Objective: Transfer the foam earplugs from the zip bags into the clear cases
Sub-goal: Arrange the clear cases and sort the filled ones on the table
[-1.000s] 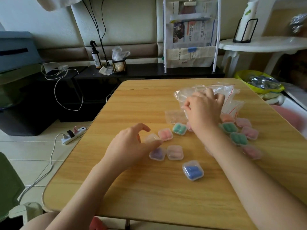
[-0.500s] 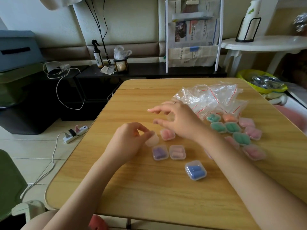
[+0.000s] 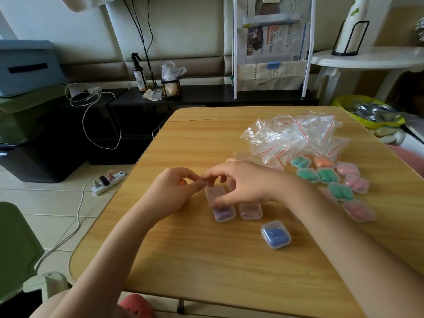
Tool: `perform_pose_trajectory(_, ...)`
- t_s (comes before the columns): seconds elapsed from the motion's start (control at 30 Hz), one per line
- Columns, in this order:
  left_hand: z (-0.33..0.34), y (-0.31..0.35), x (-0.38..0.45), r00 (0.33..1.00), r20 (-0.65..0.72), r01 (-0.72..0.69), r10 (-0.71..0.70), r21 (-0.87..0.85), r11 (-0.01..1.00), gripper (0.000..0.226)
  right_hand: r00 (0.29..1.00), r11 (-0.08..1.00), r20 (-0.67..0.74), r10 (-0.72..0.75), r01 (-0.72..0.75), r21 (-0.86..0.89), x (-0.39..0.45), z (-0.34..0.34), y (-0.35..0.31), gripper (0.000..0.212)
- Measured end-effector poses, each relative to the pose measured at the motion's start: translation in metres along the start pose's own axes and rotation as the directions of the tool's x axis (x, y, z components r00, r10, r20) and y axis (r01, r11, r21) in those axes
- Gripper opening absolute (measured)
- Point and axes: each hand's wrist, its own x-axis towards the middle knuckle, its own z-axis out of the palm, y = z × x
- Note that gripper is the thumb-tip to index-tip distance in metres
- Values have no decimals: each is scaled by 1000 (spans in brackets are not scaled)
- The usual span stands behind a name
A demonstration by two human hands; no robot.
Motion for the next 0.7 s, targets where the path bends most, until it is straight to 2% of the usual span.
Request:
perform_pose_trajectory(0.1,1,0,0,1000,-13,14,-14,-29,1000,12,1000,1000,-28,-9,10,22,1,2,-2,55)
perform_pose_trajectory(0.2,2,0,1,1000,-7,28,-28,-76,997,15,999,990,-35,-16,21,137,1,4,-5,50)
perform_pose_trajectory(0.37,1,2,2,996,50,82,-72,-250,965,31,976,971,-215,-44,92,221,1,8,-5,44)
perform_pose_trajectory(0.47,-4,7,-2,977,203,161,-71,-470,868,38,925,946,-380,-23,143,291,1,10,-6,48)
perform_pose_trajectory(0.57,-7,11,-4,954,300,208,-18,-617,759,32,873,908,-485,-42,236,346,3,13,-8,38)
perform_pose_trajectory(0.7,-7,13,-2,922,387,346,-26,-790,506,29,822,903,-565,-74,295,311,5,20,-12,28)
